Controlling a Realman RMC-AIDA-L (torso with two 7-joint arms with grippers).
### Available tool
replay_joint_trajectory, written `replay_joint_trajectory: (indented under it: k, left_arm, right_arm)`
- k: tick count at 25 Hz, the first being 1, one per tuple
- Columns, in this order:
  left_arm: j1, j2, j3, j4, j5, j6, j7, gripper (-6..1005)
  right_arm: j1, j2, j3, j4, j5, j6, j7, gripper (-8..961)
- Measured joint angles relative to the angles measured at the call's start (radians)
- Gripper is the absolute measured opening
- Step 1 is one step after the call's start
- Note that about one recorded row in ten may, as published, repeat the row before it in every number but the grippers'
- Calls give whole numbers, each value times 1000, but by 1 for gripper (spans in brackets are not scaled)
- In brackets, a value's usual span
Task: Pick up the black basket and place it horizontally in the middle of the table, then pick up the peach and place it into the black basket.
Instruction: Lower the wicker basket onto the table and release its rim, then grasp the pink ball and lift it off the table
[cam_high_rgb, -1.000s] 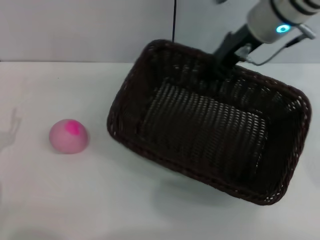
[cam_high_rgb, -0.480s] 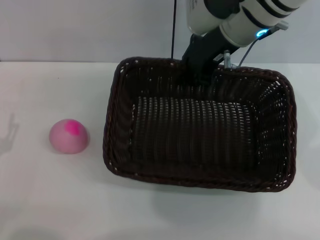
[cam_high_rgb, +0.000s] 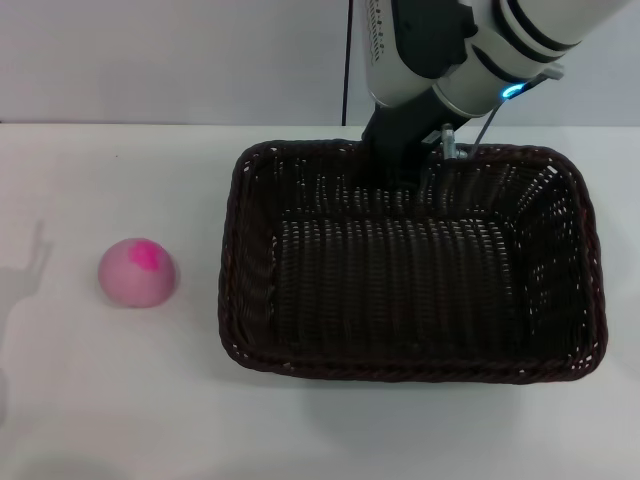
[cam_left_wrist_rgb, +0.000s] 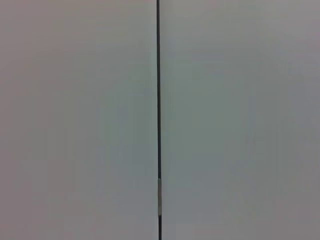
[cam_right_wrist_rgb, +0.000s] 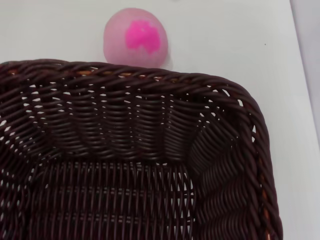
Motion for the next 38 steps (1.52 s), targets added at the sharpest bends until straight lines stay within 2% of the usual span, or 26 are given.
replay_joint_trajectory:
  k: [13,17,22,24,28,30,31,32,33,34,35,36,37,38]
  left_arm:
    - [-4,0,1,0,0,0,-6,766]
    - [-4,1,11,0,0,0,-7,764]
    - [-5,1,14,0,0,0,-11,761]
    - [0,4,49,6,0,-4,-14,760]
    - [11,5,62,6,0,-2,-15,757]
    - [15,6,80,7,0,-1,-15,756]
    - [16,9,116,17,0,3,-16,756]
    - [16,9,116,17,0,3,-16,755]
    - [15,10,138,26,0,9,-20,755]
    - [12,12,205,69,0,34,-50,754]
    - [12,12,205,69,0,34,-50,754]
    - [8,12,274,131,0,65,-122,753]
    - [8,12,274,131,0,65,-122,752]
    - [7,12,330,188,1,81,-192,752]
  right_arm:
    - [-26,1,-116,1,108,99,-30,164]
    - [-41,3,-129,-12,114,107,-22,330]
    - [-91,3,-131,-93,121,99,15,535]
    - [-120,3,-131,-140,121,95,24,616]
    - [-190,2,-161,-262,123,83,70,826]
    - [-210,1,-166,-299,124,79,85,826]
    - [-253,0,-170,-381,143,60,116,826]
    - [-253,0,-170,-381,143,60,116,826]
    - [-301,-1,-166,-464,192,29,141,826]
    - [-339,-3,-163,-516,227,16,148,826]
    - [-339,-3,-163,-516,227,16,148,826]
    - [-422,-4,-156,-614,303,11,154,826]
    - [-422,-4,-156,-614,303,11,154,827]
    - [-477,-5,-148,-668,351,15,154,827]
